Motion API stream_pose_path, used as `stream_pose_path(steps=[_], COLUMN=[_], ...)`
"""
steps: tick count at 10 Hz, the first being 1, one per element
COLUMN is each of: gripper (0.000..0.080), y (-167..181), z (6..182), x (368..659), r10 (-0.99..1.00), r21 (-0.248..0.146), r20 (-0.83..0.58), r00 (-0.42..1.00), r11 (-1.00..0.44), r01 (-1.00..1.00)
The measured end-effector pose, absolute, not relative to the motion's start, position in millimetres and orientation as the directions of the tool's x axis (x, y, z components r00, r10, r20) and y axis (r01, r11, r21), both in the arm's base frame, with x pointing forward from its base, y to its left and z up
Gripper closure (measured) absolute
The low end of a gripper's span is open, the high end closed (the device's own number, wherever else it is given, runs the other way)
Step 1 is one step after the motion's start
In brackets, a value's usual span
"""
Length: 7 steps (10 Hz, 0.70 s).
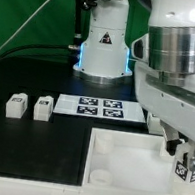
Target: Assemble one leg
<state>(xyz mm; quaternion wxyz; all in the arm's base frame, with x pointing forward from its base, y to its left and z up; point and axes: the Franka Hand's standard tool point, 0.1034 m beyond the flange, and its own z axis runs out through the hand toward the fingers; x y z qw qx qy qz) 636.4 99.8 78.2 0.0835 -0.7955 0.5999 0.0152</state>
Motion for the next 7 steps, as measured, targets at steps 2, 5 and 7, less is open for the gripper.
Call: stream_pose_path(steps=[2, 5, 7], gripper=[0.0486, 0.0486, 0.0379], y=[99.0, 98.6, 99.8], z=[78.7, 79.3, 77.4], x=[634.0, 633.0, 633.2], r10=[-0.979, -0.975, -0.98], r21=[-0.068, -0.058, -0.086], r20=[-0.201, -0.208, -0.197], r00=[-0.01, -0.078, 0.008], r11=[0.024, 0.092, 0.009], r01=[-0.997, -0.994, -0.996])
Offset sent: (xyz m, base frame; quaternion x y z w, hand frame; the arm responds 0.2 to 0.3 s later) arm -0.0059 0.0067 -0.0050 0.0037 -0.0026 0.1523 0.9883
